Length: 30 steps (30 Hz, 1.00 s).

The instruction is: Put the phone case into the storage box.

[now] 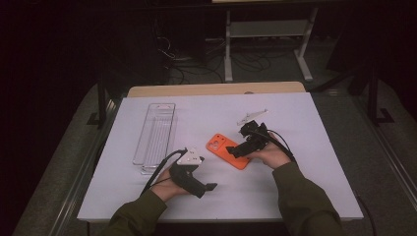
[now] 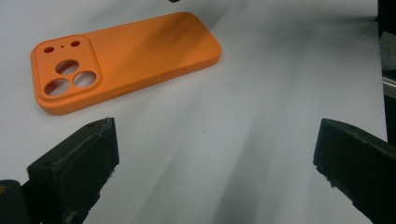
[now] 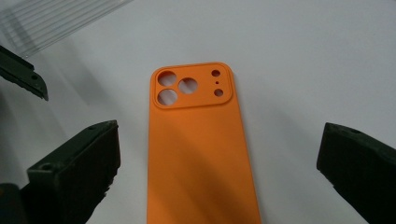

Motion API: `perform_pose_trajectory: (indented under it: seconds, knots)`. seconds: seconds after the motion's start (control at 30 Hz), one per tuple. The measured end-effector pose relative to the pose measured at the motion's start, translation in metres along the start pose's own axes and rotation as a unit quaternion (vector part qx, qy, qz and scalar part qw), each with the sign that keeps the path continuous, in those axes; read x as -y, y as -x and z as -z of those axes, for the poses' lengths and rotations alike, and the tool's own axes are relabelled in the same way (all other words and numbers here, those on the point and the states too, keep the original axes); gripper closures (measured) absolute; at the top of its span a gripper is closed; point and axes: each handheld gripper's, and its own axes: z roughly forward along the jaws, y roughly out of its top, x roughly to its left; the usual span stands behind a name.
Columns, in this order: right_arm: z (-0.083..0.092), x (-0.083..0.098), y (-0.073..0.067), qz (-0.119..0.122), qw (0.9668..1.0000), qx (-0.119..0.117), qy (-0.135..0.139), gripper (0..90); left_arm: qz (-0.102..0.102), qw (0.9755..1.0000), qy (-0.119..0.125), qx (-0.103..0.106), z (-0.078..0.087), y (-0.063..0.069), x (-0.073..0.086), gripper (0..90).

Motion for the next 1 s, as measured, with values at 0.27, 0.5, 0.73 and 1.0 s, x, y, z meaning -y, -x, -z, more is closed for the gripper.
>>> perform_pose_trajectory:
  seconds: [0.27,0.5,0.73,1.0]
  knots:
    - [-0.005,0.002,-0.001,-0.003,0.9999,0.002,-0.012,0.0,0.001,1.0000,-0.001,0.001,0.000,0.000,0.000,0.0]
    - [-0.010,0.004,-0.002,-0.003,0.9998,0.002,-0.019,0.0,-0.002,1.0000,-0.002,0.000,0.000,0.000,0.000,0.0]
    - [-0.016,0.007,-0.003,0.003,0.9996,0.003,-0.028,0.0,0.005,1.0000,0.003,0.003,-0.001,0.001,0.000,0.0]
    - [-0.022,0.009,-0.003,0.010,0.9992,0.004,-0.038,0.0,0.005,1.0000,0.003,0.003,-0.001,0.001,0.000,0.0]
